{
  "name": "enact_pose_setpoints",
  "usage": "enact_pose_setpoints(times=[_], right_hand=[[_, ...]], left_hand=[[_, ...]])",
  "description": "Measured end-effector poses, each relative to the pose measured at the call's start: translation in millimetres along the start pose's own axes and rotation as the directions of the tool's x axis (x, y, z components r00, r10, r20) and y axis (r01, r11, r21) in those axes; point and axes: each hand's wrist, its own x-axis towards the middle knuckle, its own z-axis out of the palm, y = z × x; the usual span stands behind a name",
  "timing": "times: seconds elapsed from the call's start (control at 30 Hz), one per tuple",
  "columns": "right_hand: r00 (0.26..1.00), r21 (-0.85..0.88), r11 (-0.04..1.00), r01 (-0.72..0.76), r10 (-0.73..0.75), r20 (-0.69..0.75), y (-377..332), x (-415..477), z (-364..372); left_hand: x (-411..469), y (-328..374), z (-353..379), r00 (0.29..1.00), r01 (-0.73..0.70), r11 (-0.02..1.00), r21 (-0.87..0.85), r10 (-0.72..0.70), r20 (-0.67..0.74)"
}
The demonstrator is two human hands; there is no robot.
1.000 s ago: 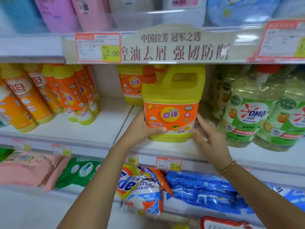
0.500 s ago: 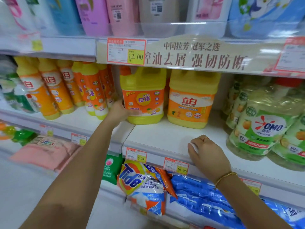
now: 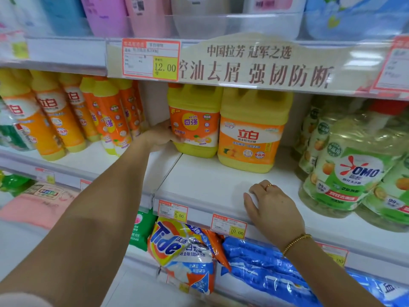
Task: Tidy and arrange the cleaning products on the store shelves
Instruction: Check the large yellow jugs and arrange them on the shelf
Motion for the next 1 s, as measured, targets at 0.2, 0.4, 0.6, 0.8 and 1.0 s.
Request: enact_pose_setpoints(times=[0.2, 0.4, 0.6, 0.8, 1.0], right_hand=[[0.983, 0.079, 0.989, 0.122, -0.109, -0.149, -1.6, -4.4, -5.5], [0.927, 0.338, 0.866, 0.369, -0.313, -0.208, -49.3, -69.3, 10.0], [0.58, 0.229, 0.972, 0.054, -0.217, 0.785, -71.2, -154.3, 97.3], [0.685, 0.132, 0.99, 0.057, -0.135, 0.716, -84.8, -206.5, 111.2], [0.743, 0.38, 0.903, -0.201, -0.112, 0.659, -99.3, -202.7, 84.6]], left_hand=[[-86.7, -11.0, 40.7, 0.863, -0.167, 0.98, 0.108, 0.198, -0.464], [-274.1, -97.8, 108.1, 0.9, 0.045, 0.98, 0.192, 0.043, -0.434], [-363.1, -226.4, 151.9, 0.851, 0.492, 0.709, 0.505, -0.515, -0.104], [-356.4, -234.3, 169.3, 0.918, 0.361, 0.656, 0.663, -0.376, -0.128], [-364.0, -221.0, 156.9, 0.91, 0.382, 0.629, 0.677, -0.381, -0.16]])
